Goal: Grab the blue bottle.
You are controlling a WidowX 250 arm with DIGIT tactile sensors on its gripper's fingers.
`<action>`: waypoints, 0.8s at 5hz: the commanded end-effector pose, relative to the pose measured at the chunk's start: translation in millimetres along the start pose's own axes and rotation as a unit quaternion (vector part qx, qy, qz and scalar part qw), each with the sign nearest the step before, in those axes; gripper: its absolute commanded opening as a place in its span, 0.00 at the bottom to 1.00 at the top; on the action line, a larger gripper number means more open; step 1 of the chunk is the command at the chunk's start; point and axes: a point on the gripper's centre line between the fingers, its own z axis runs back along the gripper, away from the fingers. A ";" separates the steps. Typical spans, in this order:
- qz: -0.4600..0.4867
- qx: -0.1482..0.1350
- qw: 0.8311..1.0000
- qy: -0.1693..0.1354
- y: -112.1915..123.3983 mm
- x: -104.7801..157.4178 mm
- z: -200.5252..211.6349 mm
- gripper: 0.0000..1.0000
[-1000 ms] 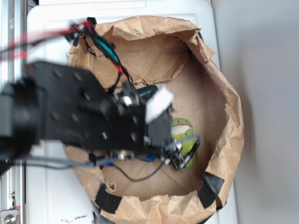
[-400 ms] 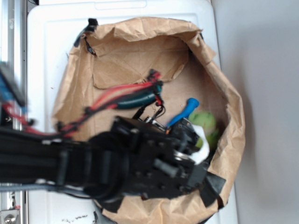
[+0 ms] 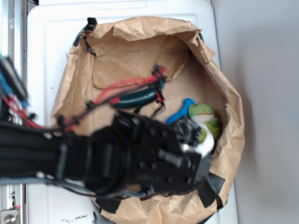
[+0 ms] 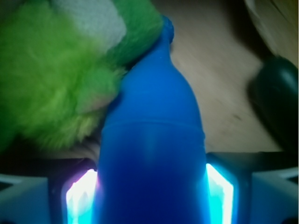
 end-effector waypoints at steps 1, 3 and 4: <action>-0.002 -0.030 0.999 -0.016 10.0 48.2 106.4 0.00; -0.015 0.011 0.999 -0.038 33.3 48.7 139.9 0.00; -0.021 0.015 0.998 -0.062 35.3 42.6 133.3 0.00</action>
